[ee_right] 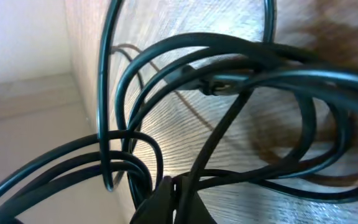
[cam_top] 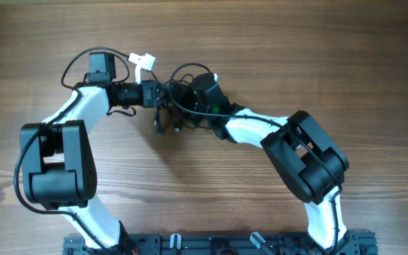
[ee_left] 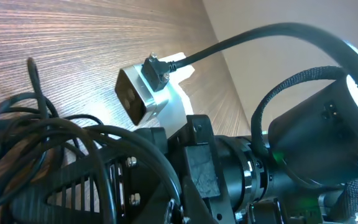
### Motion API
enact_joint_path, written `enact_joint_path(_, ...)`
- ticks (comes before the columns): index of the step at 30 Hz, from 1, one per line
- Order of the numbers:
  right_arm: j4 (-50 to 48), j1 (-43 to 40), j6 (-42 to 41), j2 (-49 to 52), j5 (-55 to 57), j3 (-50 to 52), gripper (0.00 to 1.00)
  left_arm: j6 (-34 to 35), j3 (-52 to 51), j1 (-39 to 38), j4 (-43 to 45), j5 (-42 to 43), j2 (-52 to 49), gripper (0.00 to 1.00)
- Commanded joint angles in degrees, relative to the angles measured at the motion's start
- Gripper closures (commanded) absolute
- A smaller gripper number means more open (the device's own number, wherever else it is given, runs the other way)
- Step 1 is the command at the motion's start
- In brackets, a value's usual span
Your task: Untangle cables
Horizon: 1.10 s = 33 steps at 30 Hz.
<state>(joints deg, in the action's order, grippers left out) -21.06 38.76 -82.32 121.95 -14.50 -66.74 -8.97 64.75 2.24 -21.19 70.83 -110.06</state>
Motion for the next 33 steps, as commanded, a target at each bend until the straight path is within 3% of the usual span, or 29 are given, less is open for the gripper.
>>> enact_joint_path(1,-1.42,-1.6,7.54,1.88,-5.35,-0.22,0.96,-1.11,0.13,-0.52,0.0,1.77,-0.11,0.95)
enact_joint_path(6,-1.2,-7.32,11.93,-2.1,-17.03,-0.22,0.96,1.62,0.13,-0.52,-0.02,-8.0,-0.11,0.91)
enact_joint_path(12,4.33,-11.13,18.43,-8.39,-19.85,-0.22,0.95,5.44,0.13,-0.52,-0.02,-16.74,-0.11,0.9)
enact_joint_path(17,11.37,-12.55,24.02,-11.32,-20.04,-0.22,0.95,6.64,0.13,-0.66,0.17,-16.65,-0.11,0.83)
enact_joint_path(19,17.35,-12.37,24.09,-11.32,-16.59,-0.22,0.96,6.47,0.13,-1.66,0.26,-15.32,-0.11,0.53)
enact_joint_path(20,18.32,-12.37,24.04,-11.32,-15.63,-0.22,0.96,6.16,0.13,-1.88,0.22,-14.73,-0.11,0.49)
enact_joint_path(25,20.63,-12.33,23.67,-11.32,-13.09,-0.22,0.96,-0.09,0.13,-2.14,-0.35,-3.37,-0.11,0.43)
enact_joint_path(33,20.76,-12.33,19.58,-11.32,-12.15,-0.22,0.96,-0.11,0.13,-4.31,-2.01,-3.76,-0.11,0.36)
